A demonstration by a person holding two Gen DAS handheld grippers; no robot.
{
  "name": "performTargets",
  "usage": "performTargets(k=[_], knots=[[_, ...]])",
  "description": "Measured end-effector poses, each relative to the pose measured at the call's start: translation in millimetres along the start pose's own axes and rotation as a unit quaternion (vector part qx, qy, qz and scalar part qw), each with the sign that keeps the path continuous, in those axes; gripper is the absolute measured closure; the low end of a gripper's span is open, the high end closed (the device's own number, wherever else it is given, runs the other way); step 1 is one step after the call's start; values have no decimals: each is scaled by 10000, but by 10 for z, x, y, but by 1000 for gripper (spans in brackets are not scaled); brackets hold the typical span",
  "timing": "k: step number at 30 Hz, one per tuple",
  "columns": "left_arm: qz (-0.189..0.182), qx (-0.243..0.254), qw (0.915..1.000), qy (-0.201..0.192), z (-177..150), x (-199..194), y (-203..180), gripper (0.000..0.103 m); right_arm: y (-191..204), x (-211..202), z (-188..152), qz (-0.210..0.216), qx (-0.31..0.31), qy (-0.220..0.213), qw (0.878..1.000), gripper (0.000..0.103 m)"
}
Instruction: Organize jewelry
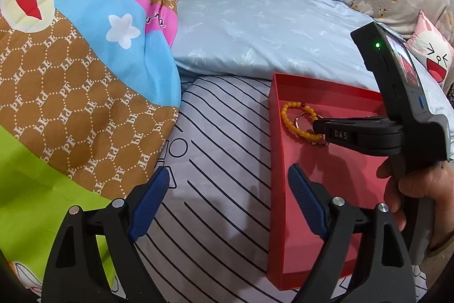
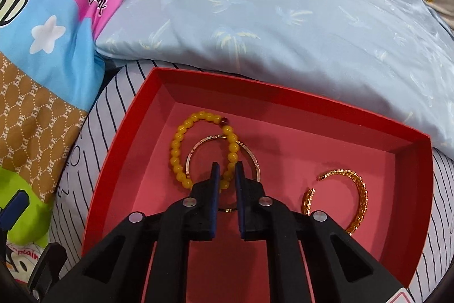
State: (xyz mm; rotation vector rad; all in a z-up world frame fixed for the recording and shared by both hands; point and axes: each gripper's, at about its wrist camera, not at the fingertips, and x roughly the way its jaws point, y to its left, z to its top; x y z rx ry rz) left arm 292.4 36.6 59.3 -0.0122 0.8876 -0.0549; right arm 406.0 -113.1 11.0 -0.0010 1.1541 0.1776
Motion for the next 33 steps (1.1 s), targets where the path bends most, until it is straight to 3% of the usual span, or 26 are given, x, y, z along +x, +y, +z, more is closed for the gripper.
performTargets(k=[4,12,16,24,26,27,33], knots=[[6,-30,10000,21,-19,-10,7,22,-39,-131,-44,41,46,-190,9998,96],[-102,-53,9999,-23,-185,-310,-46,22,-90,-1084,-450,256,-6,-989,9948,96],[-191,-24,9998,-28,-332,-536,-113,22,-63,-1669,-860,302,-105,-1365,9901,96],[-331,112,9994,55,-768,-983,-240,21,17,-2261,-1858,798,111,-1325,9879,95],[-349,104,9993,109,-875,-1043,-250,20,-16,-2299,-2093,449,224,-1403,9888,85],[-357,104,9992,135,-923,-1070,-254,20,-53,-2307,-2193,337,284,-1405,9891,75],[-376,109,9988,290,-1192,-1183,-266,19,-381,-2289,-2645,136,849,-1248,9884,70]])
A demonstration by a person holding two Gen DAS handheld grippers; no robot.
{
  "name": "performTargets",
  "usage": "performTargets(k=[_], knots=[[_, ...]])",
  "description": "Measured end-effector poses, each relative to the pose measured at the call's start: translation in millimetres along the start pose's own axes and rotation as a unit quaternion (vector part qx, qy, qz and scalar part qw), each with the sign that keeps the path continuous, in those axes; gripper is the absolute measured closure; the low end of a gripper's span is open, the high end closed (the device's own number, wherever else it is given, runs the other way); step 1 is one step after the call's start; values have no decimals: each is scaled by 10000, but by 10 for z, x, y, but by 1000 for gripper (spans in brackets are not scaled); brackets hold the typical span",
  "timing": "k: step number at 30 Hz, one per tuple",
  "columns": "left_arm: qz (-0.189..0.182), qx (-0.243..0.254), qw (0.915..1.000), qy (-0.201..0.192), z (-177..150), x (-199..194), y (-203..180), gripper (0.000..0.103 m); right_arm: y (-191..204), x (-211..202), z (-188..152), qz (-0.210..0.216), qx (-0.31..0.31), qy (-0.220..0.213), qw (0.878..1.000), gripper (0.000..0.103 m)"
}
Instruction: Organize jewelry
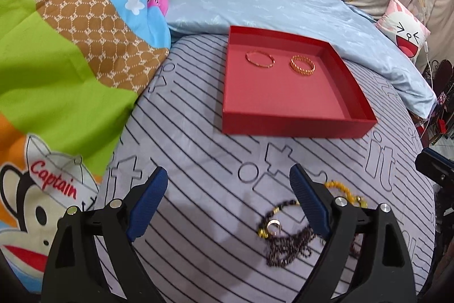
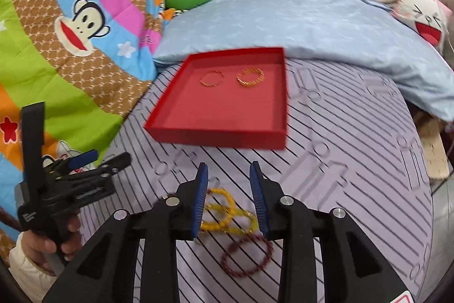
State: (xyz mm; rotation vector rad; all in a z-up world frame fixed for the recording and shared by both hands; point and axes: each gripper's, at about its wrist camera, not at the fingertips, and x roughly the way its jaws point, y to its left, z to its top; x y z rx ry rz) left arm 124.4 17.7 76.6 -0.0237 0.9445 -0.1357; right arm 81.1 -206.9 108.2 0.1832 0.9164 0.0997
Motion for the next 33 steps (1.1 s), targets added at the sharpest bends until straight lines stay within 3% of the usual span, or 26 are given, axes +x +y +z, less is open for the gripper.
performTargets(k=[7,12,16,24,30,32,33], knots=[[-228,-18,9992,338,-323,54,-112,19,-161,165,-400,-22,218,449,9988,69],[-427,306,9978,410,-381,133,-424,20,-170,267,-551,-117,194,547,9982,69],[-493,622,9957,469,-352,301,-661,32,-225,318,-543,-74,285,577,9979,69],[-652,869,9919,660,-307,642,-914,44,-314,435,-502,-152,349,635,9973,69],[-685,1041,9902,636,-312,727,-999,67,-326,545,-487,-140,338,711,9968,69],[-826,1004,9892,670,-304,722,-990,93,-316,575,-492,-136,309,741,9967,69],[-937,909,9887,741,-292,724,-957,96,-314,586,-491,-129,309,753,9966,69]])
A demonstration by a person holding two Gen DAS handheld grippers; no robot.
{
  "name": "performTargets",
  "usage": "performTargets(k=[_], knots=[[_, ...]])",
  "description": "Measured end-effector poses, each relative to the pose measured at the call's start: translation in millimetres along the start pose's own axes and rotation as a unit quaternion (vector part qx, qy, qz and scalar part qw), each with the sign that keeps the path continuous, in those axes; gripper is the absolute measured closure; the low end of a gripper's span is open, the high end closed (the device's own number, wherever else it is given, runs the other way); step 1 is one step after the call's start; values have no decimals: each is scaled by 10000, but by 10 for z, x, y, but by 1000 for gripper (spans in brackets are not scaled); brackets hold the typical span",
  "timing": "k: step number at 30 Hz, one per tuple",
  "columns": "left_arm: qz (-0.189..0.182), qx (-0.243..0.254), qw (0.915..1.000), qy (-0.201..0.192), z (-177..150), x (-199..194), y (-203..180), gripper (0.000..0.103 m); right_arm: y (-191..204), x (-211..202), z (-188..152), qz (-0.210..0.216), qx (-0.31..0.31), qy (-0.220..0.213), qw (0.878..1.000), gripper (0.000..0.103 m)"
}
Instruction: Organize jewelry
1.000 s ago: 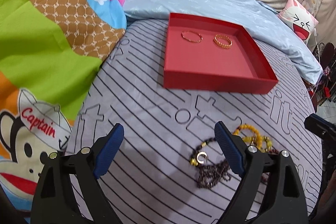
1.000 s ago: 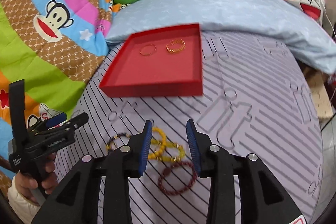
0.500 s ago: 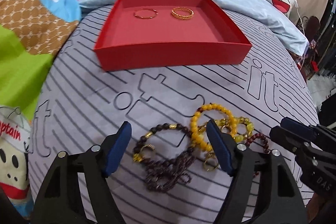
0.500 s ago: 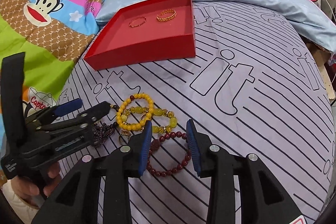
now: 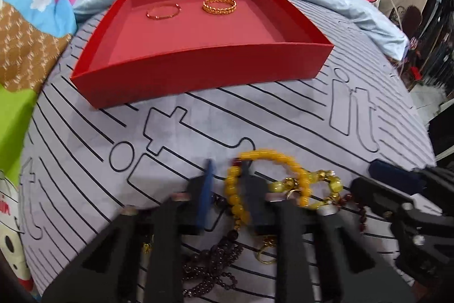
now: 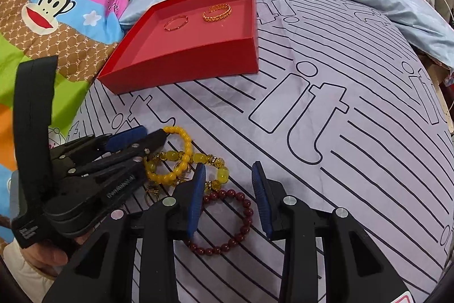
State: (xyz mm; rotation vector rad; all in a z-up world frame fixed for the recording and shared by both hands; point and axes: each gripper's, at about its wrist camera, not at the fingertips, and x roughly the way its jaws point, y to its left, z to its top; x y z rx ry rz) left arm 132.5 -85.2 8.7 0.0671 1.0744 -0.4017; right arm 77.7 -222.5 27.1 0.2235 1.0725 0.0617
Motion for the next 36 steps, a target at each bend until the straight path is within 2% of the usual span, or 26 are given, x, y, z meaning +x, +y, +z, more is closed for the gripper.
performTargets(k=[2,12,17,20,23,30,33,36], knots=[[-62,-110,9999,8,8,-19,43,96,10,16,-1,10,-13,16,10000,69],[118,-275,9994,-146,-56,-226,204,96,138,183,18,-62,-222,85,9997,69],[168,-346,9992,-90,-70,-213,270,96,194,288,15,-222,-392,69,9990,74],[160,-358,9992,-83,-71,-207,279,96,257,307,10,-456,-630,31,9970,91],[148,-339,9993,-106,-58,-235,268,96,278,296,2,-458,-696,44,9965,94],[45,-226,9992,-331,72,-519,221,96,333,-54,148,-164,-634,-302,9974,94],[-148,-128,9984,-529,251,-746,197,96,411,-286,330,-17,-712,-536,9960,94],[-194,27,9965,-812,495,-957,189,96,481,-487,594,112,-824,-785,9934,94]])
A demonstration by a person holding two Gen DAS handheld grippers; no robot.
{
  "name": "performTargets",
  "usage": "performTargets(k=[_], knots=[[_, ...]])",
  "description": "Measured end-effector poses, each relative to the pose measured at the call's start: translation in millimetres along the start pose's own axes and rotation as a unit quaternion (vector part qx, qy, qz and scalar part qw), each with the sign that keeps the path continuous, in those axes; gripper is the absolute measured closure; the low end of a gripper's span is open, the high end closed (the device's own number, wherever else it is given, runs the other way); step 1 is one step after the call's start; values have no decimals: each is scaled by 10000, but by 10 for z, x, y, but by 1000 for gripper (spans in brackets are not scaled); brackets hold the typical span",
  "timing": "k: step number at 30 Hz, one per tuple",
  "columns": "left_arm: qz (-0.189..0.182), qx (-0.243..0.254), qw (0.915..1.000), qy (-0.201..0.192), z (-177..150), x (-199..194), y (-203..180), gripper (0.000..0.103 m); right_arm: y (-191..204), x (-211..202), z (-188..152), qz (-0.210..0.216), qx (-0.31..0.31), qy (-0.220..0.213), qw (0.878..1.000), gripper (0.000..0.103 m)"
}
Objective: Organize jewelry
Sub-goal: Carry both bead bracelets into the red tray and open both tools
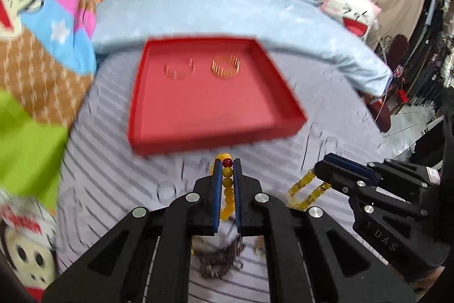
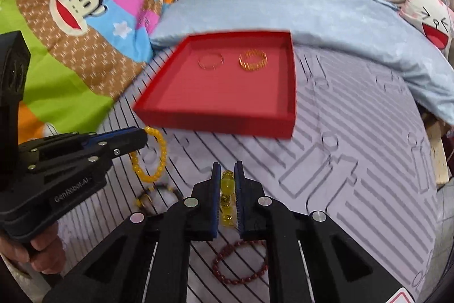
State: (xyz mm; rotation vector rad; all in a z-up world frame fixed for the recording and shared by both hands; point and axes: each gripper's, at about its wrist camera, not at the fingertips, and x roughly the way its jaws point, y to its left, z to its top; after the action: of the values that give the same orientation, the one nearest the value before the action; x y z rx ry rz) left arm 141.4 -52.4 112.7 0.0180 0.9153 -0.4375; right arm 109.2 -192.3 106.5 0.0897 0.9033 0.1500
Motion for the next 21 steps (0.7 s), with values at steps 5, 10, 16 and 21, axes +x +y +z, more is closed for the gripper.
performTargets(k=[5,10,16,21], knots=[[-131,159,9988,-445,579,-113,2,96,41,-73,622,126,-167,-429,9989,94],[-223,75,9972,-711,1106,56,72,96,14,166,1186,287,-109,-625,9976,94],[-615,-660,9959,-43,1280,936,465,96,-342,1057,1373,698,644,-115,9954,94],[313,-363,9962,729,1053,1632,586,96,-492,1540,1216,-5,566,396,9976,94]])
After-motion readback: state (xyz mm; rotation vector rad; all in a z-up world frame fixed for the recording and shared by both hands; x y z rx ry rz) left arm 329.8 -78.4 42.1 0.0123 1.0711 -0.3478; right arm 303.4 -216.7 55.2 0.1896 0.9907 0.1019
